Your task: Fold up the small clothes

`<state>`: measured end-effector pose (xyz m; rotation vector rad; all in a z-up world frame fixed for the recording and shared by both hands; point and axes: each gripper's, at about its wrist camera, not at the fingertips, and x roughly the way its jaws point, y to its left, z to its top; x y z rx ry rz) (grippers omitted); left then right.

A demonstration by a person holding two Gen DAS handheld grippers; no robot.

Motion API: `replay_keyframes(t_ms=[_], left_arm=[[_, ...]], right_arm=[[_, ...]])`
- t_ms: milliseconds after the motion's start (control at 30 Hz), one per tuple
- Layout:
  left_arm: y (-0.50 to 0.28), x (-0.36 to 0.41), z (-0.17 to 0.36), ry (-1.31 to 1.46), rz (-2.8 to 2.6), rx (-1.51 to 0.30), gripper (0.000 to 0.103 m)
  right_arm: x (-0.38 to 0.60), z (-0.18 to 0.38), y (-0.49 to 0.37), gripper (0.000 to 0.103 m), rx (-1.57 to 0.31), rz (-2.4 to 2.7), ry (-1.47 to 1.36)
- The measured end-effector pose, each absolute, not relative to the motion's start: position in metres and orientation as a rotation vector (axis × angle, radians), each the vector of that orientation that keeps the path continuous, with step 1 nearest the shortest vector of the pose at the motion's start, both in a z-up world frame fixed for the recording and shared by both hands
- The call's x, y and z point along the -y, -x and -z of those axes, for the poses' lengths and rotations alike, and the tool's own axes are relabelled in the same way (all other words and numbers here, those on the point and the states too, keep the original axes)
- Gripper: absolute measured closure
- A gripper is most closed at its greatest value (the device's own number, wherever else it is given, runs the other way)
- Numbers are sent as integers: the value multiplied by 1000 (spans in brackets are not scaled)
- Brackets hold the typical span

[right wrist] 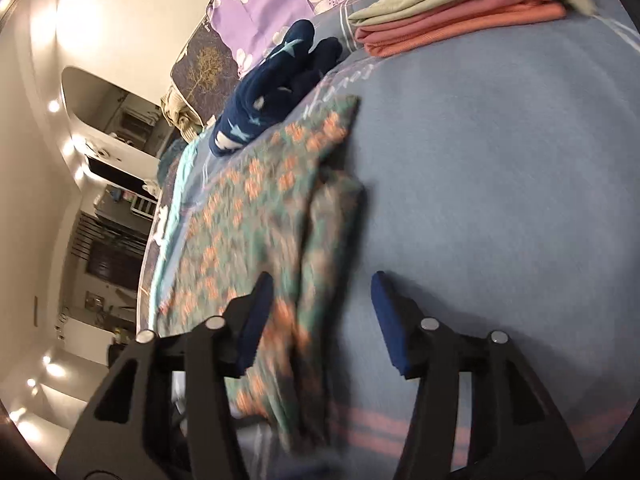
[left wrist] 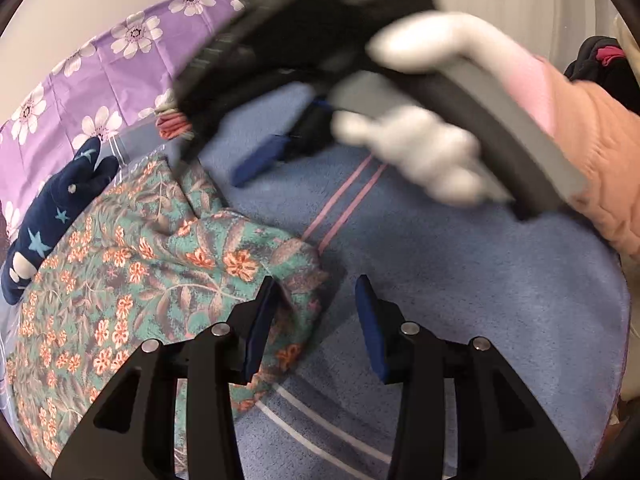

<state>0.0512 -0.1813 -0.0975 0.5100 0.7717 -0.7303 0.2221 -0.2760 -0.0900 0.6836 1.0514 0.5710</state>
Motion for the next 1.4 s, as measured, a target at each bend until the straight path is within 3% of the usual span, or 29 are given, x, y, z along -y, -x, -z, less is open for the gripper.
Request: replay_keyframes(t_ms=[67,167,200,233,267,367,433,533,600,667,700,733,767,900,967,1133,1400], left_arm=[[-53,183,101,-509,732,-786,61],[-56,184,103,-508,739,-797,61],[-59,184,103,-500,742,-800,62],[-62,184,102,-489,751,-803,65],[-64,182,101,-481,754,-803,66],[-65,176,100,-439,774,-794,74],[-66,170,101,-418,799,-798,74],[-72,169,103,-399,820,-822,74],[-74,167,104,-386,830,-826,73],[-79,165,105,-379,840,-829,71],[-79,166,105,-382,841,-828,69],[-79,165,104,-391,840,-825,66],[-77,167,105,-409,838,-817,65],[-71,174,107,-449,828,-799,60],[-75,170,108,-433,835,-805,60],[-74,161,104,-406,845,-795,60],[-36,81,70,-309,730,-738,58]], right_arm=[[271,92,-245,42,-1040,-570,-730],[257,92,-271,45,-1029,-538,-685],[254,91,-276,51,-1022,-531,-669],[248,89,-281,88,-1019,-522,-637],[245,84,-283,96,-994,-525,-625],[247,51,-270,101,-805,-588,-586],[254,40,-268,101,-746,-547,-556],[255,68,-287,100,-842,-465,-476],[264,93,-291,89,-893,-416,-520],[280,102,-289,90,-876,-460,-651],[286,99,-287,87,-867,-475,-688],[292,92,-282,74,-846,-483,-698],[293,86,-276,69,-832,-484,-677],[271,73,-258,69,-919,-564,-509],[251,82,-247,63,-970,-562,-401],[226,92,-228,67,-881,-436,-238],[264,92,-212,66,-836,-371,-382]])
